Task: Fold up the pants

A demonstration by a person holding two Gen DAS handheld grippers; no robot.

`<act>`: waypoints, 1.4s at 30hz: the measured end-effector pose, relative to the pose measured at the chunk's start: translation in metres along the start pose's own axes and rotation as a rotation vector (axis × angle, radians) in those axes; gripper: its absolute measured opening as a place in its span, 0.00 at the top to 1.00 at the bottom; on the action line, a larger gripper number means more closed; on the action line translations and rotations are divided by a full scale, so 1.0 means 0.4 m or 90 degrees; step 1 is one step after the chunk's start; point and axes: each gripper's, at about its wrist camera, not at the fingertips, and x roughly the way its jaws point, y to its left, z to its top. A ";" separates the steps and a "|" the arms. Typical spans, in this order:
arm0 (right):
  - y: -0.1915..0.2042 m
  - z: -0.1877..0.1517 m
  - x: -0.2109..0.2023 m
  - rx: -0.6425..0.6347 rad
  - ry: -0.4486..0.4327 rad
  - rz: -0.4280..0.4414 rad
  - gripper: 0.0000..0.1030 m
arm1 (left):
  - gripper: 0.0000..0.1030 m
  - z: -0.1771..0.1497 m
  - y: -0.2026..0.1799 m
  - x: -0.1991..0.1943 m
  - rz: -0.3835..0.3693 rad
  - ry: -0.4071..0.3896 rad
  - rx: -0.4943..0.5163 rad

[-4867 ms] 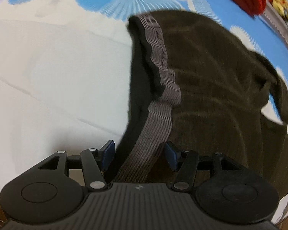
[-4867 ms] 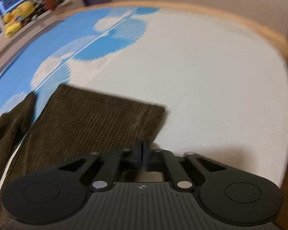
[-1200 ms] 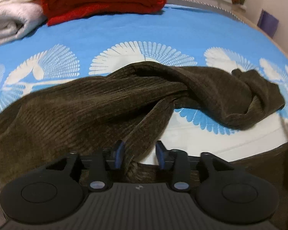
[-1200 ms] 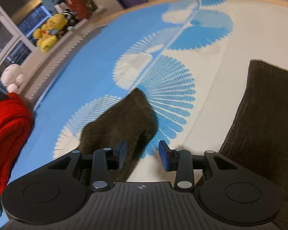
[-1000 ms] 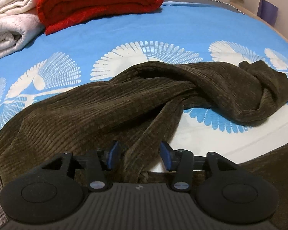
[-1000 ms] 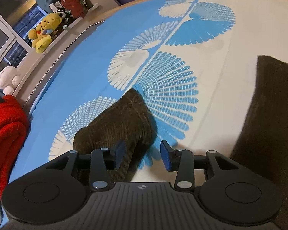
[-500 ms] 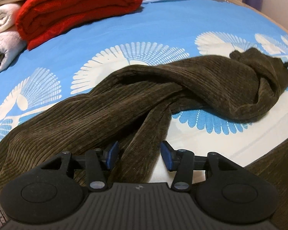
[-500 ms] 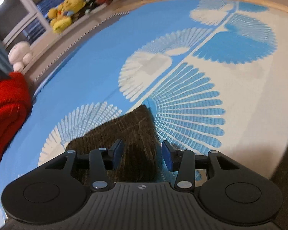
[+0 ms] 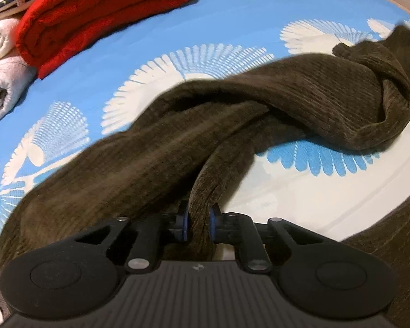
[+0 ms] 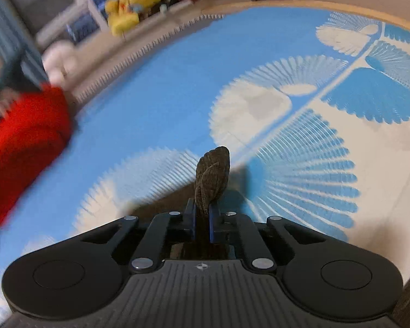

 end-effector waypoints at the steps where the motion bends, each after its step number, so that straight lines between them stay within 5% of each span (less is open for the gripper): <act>1: 0.006 0.019 -0.029 0.036 -0.025 0.032 0.93 | 0.86 0.003 0.005 -0.011 0.002 -0.009 0.000; 4: 0.027 0.068 -0.166 0.122 -0.180 0.084 0.94 | 0.86 0.009 0.016 -0.056 -0.026 -0.037 0.003; 6: 0.015 0.067 -0.214 0.154 -0.255 -0.029 0.94 | 0.86 0.008 0.009 -0.073 -0.050 -0.037 0.037; 7: -0.006 0.061 -0.192 0.164 -0.223 -0.097 0.94 | 0.86 0.004 0.000 -0.074 -0.068 -0.023 0.061; 9: -0.092 0.024 -0.107 0.222 -0.071 -0.215 0.93 | 0.86 -0.017 -0.017 -0.072 -0.090 0.001 0.110; 11: -0.154 -0.018 -0.075 0.264 -0.006 -0.279 0.93 | 0.86 -0.035 -0.031 -0.072 -0.122 0.024 0.146; 19: -0.157 -0.004 -0.117 0.230 -0.066 -0.289 0.94 | 0.86 -0.057 -0.027 -0.116 -0.171 0.000 0.204; 22: -0.172 -0.015 -0.139 0.238 -0.093 -0.364 0.94 | 0.86 -0.072 -0.039 -0.120 -0.201 0.005 0.233; 24: -0.202 -0.025 -0.117 0.261 -0.040 -0.421 0.91 | 0.81 -0.087 -0.049 -0.116 -0.192 0.013 0.263; 25: -0.226 -0.037 -0.116 0.297 -0.013 -0.450 0.80 | 0.80 -0.088 -0.050 -0.116 -0.190 0.012 0.268; 27: -0.234 -0.045 -0.131 0.320 -0.015 -0.482 0.79 | 0.70 -0.079 -0.041 -0.131 -0.206 0.010 0.255; 29: -0.202 -0.030 -0.148 0.295 -0.051 -0.494 0.74 | 0.56 -0.066 -0.010 -0.157 -0.254 -0.007 0.219; 35: -0.073 -0.008 -0.204 0.204 -0.167 -0.409 0.63 | 0.52 -0.054 0.095 -0.236 -0.316 -0.069 0.133; 38: -0.019 -0.003 -0.198 0.159 -0.170 -0.348 0.62 | 0.52 -0.057 0.162 -0.249 -0.272 -0.079 0.077; 42: 0.050 -0.020 -0.191 0.123 -0.146 -0.276 0.62 | 0.52 -0.062 0.280 -0.230 -0.146 -0.051 -0.028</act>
